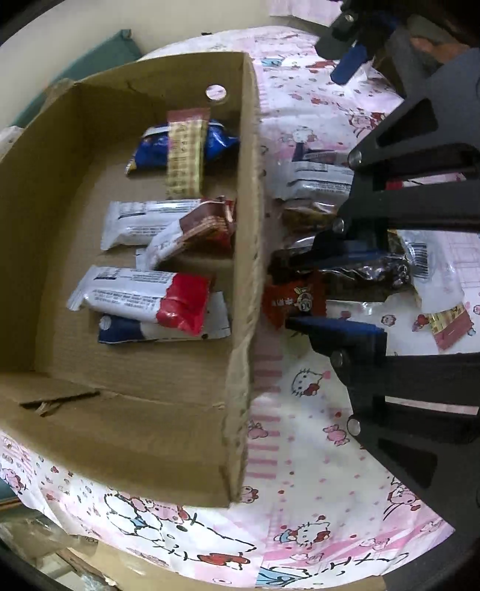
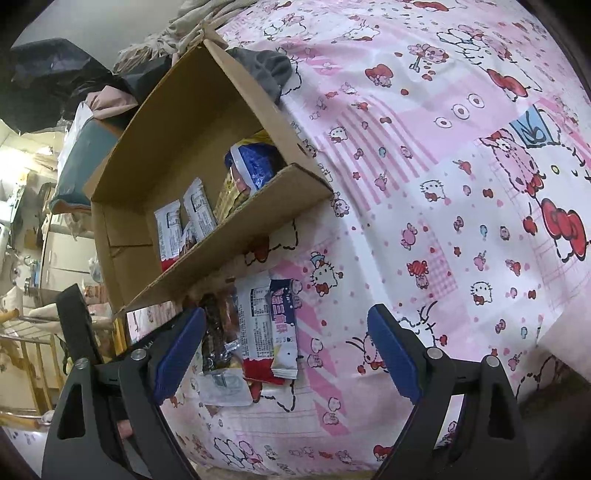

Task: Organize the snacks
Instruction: 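Grasp a small red snack pack with the left tool while the right grasps a blue-white bar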

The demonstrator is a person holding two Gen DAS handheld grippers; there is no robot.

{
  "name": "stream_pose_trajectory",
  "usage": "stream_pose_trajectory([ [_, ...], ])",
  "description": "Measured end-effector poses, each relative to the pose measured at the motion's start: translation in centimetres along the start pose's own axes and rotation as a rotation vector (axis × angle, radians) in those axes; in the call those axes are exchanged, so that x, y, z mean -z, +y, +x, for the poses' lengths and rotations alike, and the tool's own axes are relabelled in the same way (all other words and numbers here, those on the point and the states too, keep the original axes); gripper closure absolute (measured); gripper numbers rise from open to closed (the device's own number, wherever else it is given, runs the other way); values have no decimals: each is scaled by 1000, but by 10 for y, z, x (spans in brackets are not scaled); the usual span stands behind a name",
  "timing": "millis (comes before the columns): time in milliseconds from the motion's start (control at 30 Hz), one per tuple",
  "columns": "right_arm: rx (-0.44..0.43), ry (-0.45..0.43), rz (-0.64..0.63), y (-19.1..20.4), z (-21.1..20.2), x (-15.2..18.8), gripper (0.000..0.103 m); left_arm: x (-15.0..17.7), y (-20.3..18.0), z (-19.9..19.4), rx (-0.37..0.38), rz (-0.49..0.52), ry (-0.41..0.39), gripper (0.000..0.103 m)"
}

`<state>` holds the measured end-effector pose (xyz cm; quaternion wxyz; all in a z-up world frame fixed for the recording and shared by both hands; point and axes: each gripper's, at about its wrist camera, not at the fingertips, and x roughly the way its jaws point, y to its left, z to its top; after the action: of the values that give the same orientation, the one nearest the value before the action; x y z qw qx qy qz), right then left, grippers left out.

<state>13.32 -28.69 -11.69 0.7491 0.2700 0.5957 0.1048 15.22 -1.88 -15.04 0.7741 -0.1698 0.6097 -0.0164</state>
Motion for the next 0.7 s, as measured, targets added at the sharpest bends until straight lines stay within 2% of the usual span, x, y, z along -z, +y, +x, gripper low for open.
stream_pose_trajectory([
  [67,3,6,-8,2,3,0,11,0,3,-3,24,-10,5,90],
  [233,9,19,-16,4,8,-1,11,10,8,-21,48,-8,-1,90],
  [367,18,50,-10,3,17,-2,14,24,6,-36,33,26,5,90],
  [400,17,57,-13,4,19,-2,25,25,7,-40,28,32,3,90],
  [433,21,71,-21,5,23,-2,30,28,6,-43,19,41,3,90],
  [500,33,111,-43,8,34,-1,51,31,3,-49,-3,62,-6,90],
  [567,54,157,-67,13,48,2,57,34,9,-55,-25,71,-14,90],
  [667,106,195,-117,21,65,5,61,37,12,-57,-49,65,-12,90],
  [700,125,210,-139,24,71,7,67,38,11,-57,-54,61,-11,90],
])
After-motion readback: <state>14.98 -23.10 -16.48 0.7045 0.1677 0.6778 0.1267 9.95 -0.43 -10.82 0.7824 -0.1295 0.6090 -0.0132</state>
